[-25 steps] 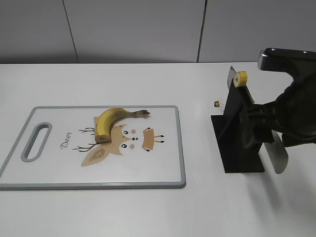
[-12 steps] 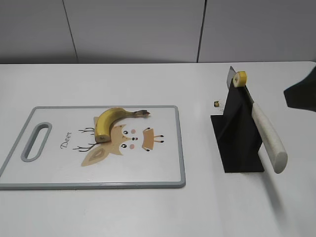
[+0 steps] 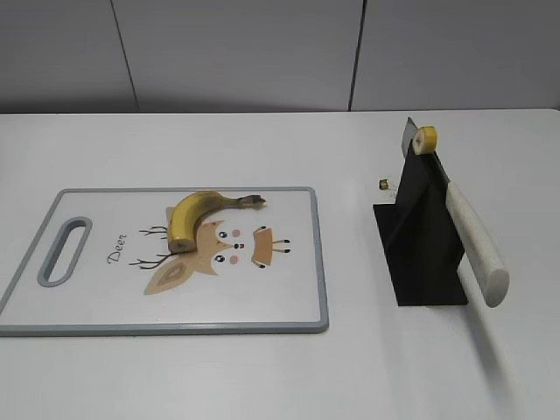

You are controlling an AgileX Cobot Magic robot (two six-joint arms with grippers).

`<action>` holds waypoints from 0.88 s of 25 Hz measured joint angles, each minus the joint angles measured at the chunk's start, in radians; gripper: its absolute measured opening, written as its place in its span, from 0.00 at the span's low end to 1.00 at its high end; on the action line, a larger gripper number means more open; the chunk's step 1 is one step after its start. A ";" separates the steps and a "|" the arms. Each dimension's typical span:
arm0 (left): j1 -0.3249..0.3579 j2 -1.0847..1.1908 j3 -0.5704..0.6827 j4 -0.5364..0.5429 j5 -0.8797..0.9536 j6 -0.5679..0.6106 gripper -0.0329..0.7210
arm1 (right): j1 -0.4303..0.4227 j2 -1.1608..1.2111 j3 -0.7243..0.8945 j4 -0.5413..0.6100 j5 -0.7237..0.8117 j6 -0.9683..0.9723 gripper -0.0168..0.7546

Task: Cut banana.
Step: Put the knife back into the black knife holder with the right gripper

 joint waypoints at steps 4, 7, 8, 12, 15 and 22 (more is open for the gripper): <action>0.000 0.000 0.000 0.000 0.000 0.000 0.76 | 0.000 -0.167 0.065 0.000 0.057 -0.030 0.76; 0.000 0.000 0.000 0.000 0.000 0.000 0.76 | 0.000 -0.267 0.091 0.000 0.112 -0.038 0.76; 0.000 0.000 0.000 0.000 0.000 0.000 0.76 | 0.000 -0.299 0.099 0.000 0.121 -0.039 0.76; 0.000 0.000 0.000 0.000 0.000 0.000 0.76 | 0.000 -0.406 0.134 0.001 0.154 -0.040 0.76; 0.000 0.000 0.000 0.000 0.000 0.000 0.76 | 0.000 -0.477 0.135 0.001 0.158 -0.041 0.76; 0.000 0.000 0.000 0.000 0.000 0.000 0.76 | 0.000 -0.537 0.135 0.004 0.163 -0.043 0.76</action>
